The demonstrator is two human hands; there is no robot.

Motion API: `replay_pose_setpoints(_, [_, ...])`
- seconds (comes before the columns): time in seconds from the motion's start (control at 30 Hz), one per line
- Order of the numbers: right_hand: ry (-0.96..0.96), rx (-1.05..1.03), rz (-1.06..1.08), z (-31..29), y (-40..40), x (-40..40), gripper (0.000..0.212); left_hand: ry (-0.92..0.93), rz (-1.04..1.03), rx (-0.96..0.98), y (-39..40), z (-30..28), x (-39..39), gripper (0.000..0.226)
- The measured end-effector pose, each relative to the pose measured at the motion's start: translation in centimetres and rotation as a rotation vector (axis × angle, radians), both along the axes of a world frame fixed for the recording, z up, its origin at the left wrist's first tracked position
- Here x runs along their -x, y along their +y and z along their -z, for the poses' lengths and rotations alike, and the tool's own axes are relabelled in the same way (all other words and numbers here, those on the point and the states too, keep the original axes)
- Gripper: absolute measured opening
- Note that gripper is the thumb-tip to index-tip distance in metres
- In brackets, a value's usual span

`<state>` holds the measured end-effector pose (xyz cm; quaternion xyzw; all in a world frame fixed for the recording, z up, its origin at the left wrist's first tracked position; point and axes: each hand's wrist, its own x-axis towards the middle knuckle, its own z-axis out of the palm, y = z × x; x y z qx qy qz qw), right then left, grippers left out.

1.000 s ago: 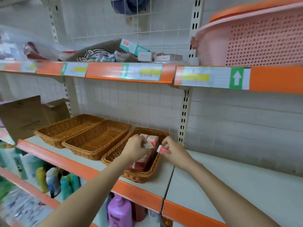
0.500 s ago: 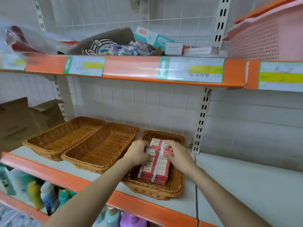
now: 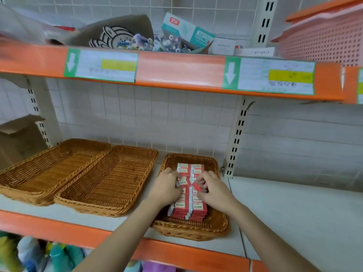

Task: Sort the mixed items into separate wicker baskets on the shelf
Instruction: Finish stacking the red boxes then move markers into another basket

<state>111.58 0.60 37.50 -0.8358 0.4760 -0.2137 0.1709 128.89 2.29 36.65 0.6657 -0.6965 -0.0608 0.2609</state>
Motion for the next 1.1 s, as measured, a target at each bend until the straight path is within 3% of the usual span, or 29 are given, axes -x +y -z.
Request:
replay_pose_setpoints(0.53, [0.039, 0.014, -0.024, 0.1, -0.4, 0.0, 0.047, -0.022, 0.016, -0.024, 0.6, -0.3, 0.2, 0.039])
replay_pose_setpoints(0.73, [0.216, 0.113, 0.082, -0.6, -0.7, 0.0, 0.052, -0.018, 0.004, -0.029, 0.9, -0.3, 0.3, 0.041])
replay_pose_setpoints(0.83, [0.294, 0.173, 0.101, -1.0, -0.8, 0.2, 0.049, -0.011, 0.002, -0.034, 0.7, -0.3, 0.3, 0.04])
replay_pose_setpoints(1.1, [0.275, 0.253, 0.162, -1.0, -1.8, 0.0, 0.038, 0.017, -0.006, 0.0, -0.8, -1.0, 0.1, 0.036])
